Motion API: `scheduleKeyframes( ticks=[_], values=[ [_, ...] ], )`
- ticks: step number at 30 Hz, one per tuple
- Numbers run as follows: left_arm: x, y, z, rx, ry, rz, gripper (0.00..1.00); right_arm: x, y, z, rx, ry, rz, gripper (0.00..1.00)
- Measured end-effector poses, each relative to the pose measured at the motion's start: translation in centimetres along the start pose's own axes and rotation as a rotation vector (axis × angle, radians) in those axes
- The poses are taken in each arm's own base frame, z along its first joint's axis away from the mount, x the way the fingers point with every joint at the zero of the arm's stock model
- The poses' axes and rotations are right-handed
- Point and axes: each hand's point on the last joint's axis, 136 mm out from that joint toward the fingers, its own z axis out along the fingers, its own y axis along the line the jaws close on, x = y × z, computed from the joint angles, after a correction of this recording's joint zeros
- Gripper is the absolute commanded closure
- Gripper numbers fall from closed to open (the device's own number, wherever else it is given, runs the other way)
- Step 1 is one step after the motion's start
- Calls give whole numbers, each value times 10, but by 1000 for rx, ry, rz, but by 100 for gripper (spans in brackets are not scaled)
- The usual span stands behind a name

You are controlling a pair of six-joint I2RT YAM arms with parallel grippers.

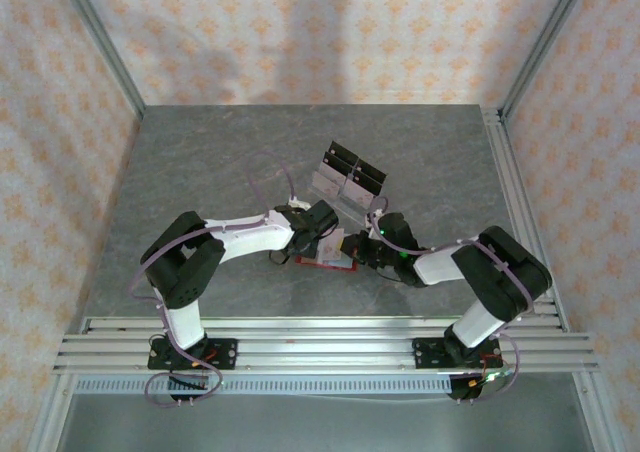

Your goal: Put the credit cards into the card holder

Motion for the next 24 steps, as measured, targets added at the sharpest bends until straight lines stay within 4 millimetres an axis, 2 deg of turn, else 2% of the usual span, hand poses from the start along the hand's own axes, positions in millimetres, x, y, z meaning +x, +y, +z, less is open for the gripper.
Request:
scheduleKeyframes(
  ticks=[24],
  values=[
    [3, 4, 1, -19, 9, -5, 0, 8, -8, -5, -27, -11, 54, 100]
  ],
)
